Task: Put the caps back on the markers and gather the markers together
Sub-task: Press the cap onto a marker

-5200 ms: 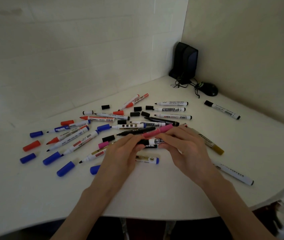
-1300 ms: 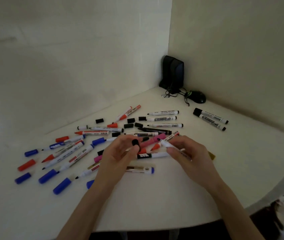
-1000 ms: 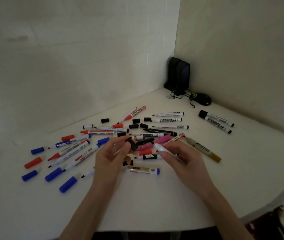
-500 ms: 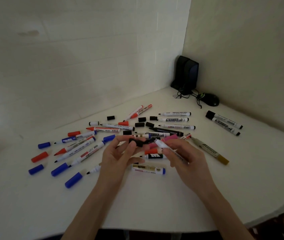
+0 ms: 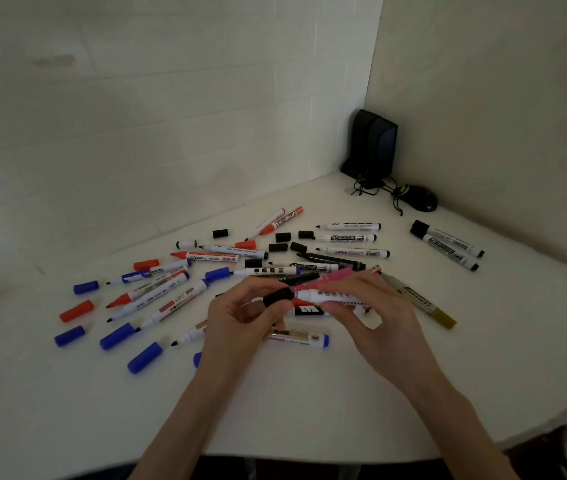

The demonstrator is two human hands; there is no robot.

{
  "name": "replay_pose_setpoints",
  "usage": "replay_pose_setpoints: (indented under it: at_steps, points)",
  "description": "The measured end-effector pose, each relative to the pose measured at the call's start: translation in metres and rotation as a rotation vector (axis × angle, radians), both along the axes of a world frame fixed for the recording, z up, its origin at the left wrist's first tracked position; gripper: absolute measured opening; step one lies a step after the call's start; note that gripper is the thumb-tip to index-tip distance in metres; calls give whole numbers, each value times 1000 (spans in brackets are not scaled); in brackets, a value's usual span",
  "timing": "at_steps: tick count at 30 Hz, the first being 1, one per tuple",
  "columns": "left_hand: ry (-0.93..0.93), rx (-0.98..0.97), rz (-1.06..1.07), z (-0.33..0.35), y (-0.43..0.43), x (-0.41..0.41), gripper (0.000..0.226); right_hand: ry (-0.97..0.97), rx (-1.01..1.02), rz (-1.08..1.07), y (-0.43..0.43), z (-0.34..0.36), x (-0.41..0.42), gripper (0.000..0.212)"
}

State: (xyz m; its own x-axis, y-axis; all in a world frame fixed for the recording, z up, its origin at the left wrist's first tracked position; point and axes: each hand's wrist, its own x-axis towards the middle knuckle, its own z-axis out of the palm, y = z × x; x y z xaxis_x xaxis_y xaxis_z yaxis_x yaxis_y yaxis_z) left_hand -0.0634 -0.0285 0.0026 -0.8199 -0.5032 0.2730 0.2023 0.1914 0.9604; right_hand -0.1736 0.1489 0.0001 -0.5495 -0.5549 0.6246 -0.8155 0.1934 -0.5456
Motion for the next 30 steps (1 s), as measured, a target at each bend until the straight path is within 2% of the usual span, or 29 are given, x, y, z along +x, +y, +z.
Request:
replay_pose_setpoints:
  at_steps: [8,15,21,23,25,27,28,30]
  points:
    - [-33,-201,57,-5,-1,-1,27,150,99,-17,0,4,2,29]
    - [-40,-290,55,-8,-3,-2,28,169,125,-21,2,2,-4,28]
    - [9,-478,-17,-12,-4,-6,33,177,133,10,1,-1,-3,29]
    - [-35,-431,21,-9,-5,-7,36,130,128,-2,2,-2,-4,32]
    - [-84,-380,35,-6,-7,-7,26,116,133,-28,4,-2,-5,32]
    - [-106,-622,47,-5,-10,-6,16,136,135,-22,5,-3,-3,30]
    - [-92,-758,58,-4,-10,-4,19,148,130,-18,4,-5,-2,29]
    - [-79,-836,83,-5,-11,-4,22,167,110,-25,3,-8,1,25]
